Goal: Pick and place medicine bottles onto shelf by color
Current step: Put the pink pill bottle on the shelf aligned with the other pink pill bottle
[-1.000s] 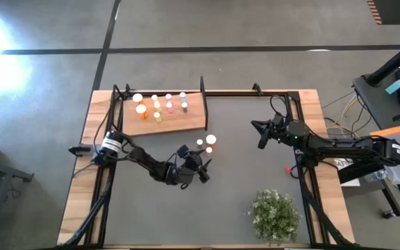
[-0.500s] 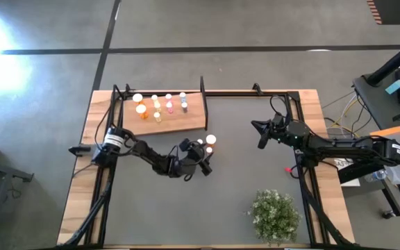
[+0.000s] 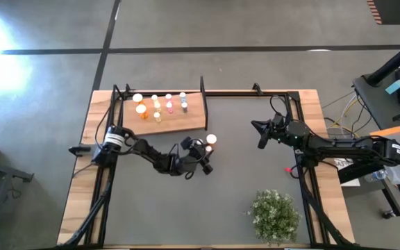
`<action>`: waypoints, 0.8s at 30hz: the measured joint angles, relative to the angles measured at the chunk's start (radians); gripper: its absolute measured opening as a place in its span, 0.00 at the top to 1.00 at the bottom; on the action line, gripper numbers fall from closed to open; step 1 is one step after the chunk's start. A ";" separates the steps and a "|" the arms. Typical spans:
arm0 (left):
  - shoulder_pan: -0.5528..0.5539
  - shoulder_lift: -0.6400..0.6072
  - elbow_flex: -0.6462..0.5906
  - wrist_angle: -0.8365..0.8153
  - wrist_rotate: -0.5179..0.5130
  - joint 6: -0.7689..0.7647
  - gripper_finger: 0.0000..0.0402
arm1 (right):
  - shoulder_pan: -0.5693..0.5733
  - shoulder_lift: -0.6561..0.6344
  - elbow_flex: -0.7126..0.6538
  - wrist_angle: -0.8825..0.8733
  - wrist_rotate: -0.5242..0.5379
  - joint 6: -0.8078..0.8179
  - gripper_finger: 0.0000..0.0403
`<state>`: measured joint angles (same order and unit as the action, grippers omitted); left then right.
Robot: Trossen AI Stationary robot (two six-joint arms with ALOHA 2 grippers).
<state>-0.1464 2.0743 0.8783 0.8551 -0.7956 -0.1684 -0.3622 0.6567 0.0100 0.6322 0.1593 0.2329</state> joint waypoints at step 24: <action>-0.015 -0.069 -0.008 -0.004 0.002 0.005 0.75 | 0.000 0.000 0.000 0.000 0.000 0.000 0.98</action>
<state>-0.1616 2.0052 0.8703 0.8508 -0.7941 -0.1630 -0.3622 0.6571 0.0099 0.6320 0.1593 0.2327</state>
